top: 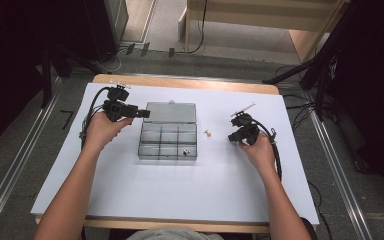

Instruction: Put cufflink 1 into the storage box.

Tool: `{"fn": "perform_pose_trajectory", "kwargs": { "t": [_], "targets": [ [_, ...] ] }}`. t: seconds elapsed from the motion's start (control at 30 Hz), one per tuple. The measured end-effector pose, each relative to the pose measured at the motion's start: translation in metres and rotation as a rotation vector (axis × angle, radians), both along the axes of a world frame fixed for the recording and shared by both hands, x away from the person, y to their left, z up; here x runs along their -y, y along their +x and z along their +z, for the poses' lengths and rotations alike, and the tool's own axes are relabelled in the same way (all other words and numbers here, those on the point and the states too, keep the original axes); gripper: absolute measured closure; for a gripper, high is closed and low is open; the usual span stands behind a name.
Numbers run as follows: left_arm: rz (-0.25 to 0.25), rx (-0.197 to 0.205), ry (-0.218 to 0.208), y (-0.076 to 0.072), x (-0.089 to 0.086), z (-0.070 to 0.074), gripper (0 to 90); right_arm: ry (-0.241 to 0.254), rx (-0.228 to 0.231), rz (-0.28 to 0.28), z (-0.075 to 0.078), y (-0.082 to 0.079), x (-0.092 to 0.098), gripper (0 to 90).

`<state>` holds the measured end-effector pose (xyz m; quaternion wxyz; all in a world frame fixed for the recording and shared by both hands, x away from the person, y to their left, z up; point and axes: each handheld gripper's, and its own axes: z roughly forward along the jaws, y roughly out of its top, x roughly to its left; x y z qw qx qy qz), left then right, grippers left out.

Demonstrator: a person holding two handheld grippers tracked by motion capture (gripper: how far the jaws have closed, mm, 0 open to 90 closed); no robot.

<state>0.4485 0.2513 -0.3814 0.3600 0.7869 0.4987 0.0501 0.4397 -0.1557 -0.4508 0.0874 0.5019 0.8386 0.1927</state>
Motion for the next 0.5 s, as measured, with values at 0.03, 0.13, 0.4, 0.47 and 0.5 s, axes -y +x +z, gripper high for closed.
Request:
{"fn": "perform_pose_trajectory", "kwargs": {
  "t": [0.03, 0.13, 0.4, 0.47, 0.5],
  "targets": [
    [0.0, 0.001, 0.0, 0.0, 0.0, 0.0, 34.7, 0.006, -0.007, -0.009, 0.0, 0.0, 0.0, 76.7],
    [0.002, 0.001, -0.003, 0.0, 0.0, 0.0, 34.8, 0.033, -0.012, -0.016, 0.002, 0.001, 0.0, 76.7],
    [-0.002, 0.001, 0.0, -0.001, 0.0, 0.001, 34.8, 0.09, 0.005, 0.01, 0.019, -0.004, -0.007, 76.7],
    [-0.001, 0.002, -0.003, -0.001, 0.0, 0.001, 34.8, 0.102, 0.01, 0.02, 0.022, -0.006, -0.01, 76.7],
    [-0.001, 0.002, -0.003, -0.001, 0.0, 0.001, 34.8, 0.109, 0.01, 0.025, 0.023, -0.006, -0.011, 76.7]
  ]
}}
